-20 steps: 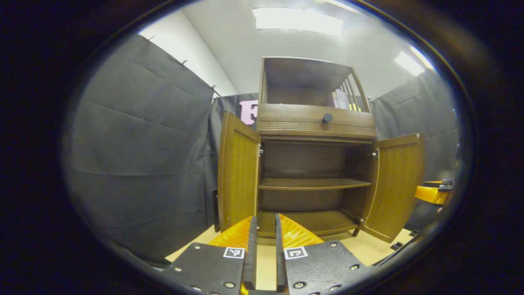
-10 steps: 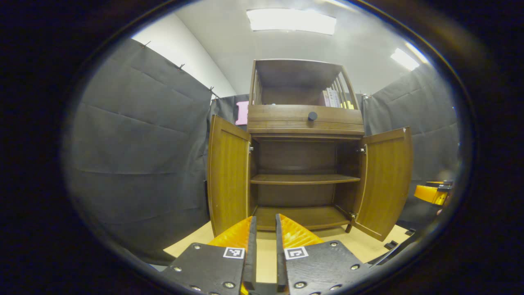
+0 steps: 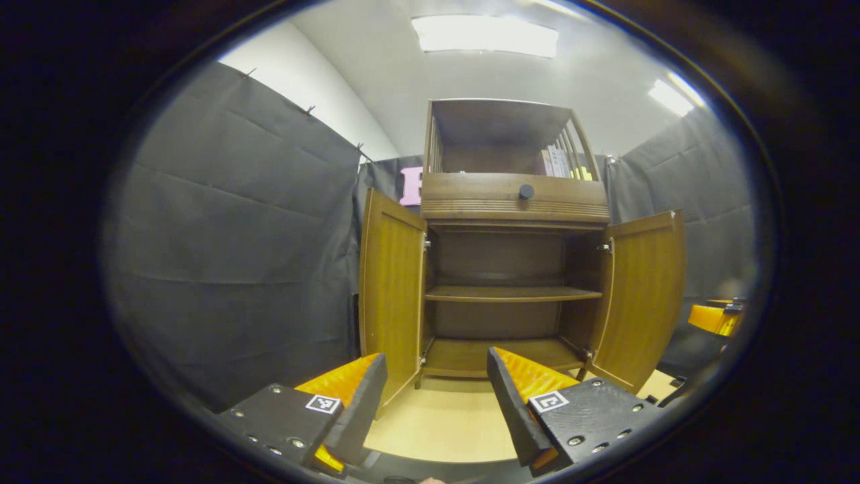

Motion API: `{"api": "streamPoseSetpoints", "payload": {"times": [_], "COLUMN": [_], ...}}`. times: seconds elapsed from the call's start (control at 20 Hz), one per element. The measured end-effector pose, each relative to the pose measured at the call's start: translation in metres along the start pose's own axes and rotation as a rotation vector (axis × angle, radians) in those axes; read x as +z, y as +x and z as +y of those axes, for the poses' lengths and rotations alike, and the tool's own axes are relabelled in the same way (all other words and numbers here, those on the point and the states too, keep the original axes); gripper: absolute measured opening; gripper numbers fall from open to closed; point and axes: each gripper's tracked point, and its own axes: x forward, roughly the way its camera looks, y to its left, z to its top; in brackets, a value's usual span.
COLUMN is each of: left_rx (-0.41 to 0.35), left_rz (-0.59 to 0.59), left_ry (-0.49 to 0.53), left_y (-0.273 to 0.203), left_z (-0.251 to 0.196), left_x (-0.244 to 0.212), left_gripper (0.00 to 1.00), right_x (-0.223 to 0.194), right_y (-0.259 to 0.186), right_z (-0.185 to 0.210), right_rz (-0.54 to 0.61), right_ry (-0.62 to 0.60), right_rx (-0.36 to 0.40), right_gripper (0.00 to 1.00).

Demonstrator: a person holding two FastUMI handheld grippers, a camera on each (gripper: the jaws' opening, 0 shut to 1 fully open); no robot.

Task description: Open the right door of the double-door shoe cabinet with the right hand, and open the left door with the left hand.

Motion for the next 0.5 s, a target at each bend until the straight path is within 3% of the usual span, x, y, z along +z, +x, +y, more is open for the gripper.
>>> {"api": "streamPoseSetpoints", "payload": {"times": [0.5], "left_rx": [0.046], "left_rz": [-0.012], "left_ry": [0.054], "left_y": [0.003], "left_z": [0.015], "left_x": [0.003], "left_gripper": [0.92], "right_x": [0.002], "right_y": [0.011], "right_z": [0.003], "right_rz": [-0.008], "right_ry": [-0.019], "right_rx": [0.003], "right_gripper": [0.95]}}
